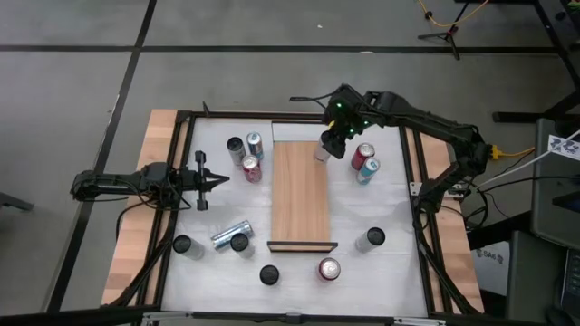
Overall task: Place canned beverage on shelf
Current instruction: Put the white pink soda can on the shelf
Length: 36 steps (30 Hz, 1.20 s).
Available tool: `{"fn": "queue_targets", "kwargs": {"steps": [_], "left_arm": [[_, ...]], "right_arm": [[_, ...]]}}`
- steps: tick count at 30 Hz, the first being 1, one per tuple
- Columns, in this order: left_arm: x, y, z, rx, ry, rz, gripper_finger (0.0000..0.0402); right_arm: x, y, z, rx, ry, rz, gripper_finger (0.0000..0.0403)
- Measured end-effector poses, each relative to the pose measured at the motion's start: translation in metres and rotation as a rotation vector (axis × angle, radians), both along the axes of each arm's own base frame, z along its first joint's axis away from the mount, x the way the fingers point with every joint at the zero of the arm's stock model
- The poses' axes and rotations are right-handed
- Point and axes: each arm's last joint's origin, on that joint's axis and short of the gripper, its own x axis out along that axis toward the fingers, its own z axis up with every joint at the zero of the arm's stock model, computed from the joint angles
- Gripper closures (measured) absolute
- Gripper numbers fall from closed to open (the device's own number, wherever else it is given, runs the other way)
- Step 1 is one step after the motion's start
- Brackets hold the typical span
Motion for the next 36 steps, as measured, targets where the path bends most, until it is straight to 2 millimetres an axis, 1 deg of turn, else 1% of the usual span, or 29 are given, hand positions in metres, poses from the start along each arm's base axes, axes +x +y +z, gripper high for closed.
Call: {"fn": "queue_targets", "kwargs": {"steps": [7, 11, 20, 26, 30, 36], "left_arm": [[0.000, 0.000, 0.000, 0.000, 0.000, 0.000, 0.0401], [0.000, 0.000, 0.000, -0.001, 0.000, -0.001, 0.0401], [0.000, 0.000, 0.000, -0.002, 0.000, -0.001, 0.0401], [0.000, 0.000, 0.000, -0.002, 0.000, 0.000, 0.0401], [0.000, 0.000, 0.000, -0.002, 0.000, -0.001, 0.0401], [0.000, 0.000, 0.000, -0.004, -0.001, -0.001, 0.0401]], "right_arm": [[0.002, 0.002, -0.001, 0.041, -0.018, 0.062, 0.0139], [0.007, 0.003, -0.007, 0.048, 0.001, 0.078, 0.0139], [0.014, 0.013, -0.011, 0.002, 0.026, 0.138, 0.0139], [0.024, 0.020, -0.021, -0.016, 0.059, 0.196, 0.0139], [0.028, 0.019, -0.026, -0.025, 0.073, 0.213, 0.0139], [0.029, 0.018, -0.027, -0.025, 0.069, 0.210, 0.0139]]}}
